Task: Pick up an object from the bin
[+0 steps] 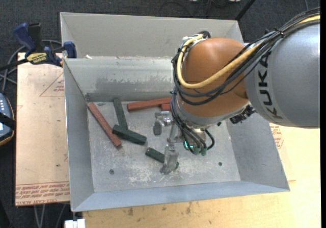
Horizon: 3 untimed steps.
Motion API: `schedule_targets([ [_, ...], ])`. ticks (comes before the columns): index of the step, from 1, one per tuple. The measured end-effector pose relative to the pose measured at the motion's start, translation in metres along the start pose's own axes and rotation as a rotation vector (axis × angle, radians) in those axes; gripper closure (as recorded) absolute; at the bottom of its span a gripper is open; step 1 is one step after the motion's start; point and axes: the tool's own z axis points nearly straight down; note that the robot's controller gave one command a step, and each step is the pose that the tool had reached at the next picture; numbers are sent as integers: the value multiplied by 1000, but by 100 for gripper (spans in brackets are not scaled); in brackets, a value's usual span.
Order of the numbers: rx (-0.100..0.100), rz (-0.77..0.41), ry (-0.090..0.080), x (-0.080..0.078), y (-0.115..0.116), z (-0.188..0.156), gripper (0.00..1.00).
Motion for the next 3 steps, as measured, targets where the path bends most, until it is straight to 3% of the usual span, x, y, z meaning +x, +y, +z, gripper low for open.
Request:
schedule_targets([
  [1,-2,-27,-10,-52,-24,176,0],
  [2,2,-24,-15,-111,-114,171,0],
  [3,-4,-92,-19,-108,-45,80,0],
])
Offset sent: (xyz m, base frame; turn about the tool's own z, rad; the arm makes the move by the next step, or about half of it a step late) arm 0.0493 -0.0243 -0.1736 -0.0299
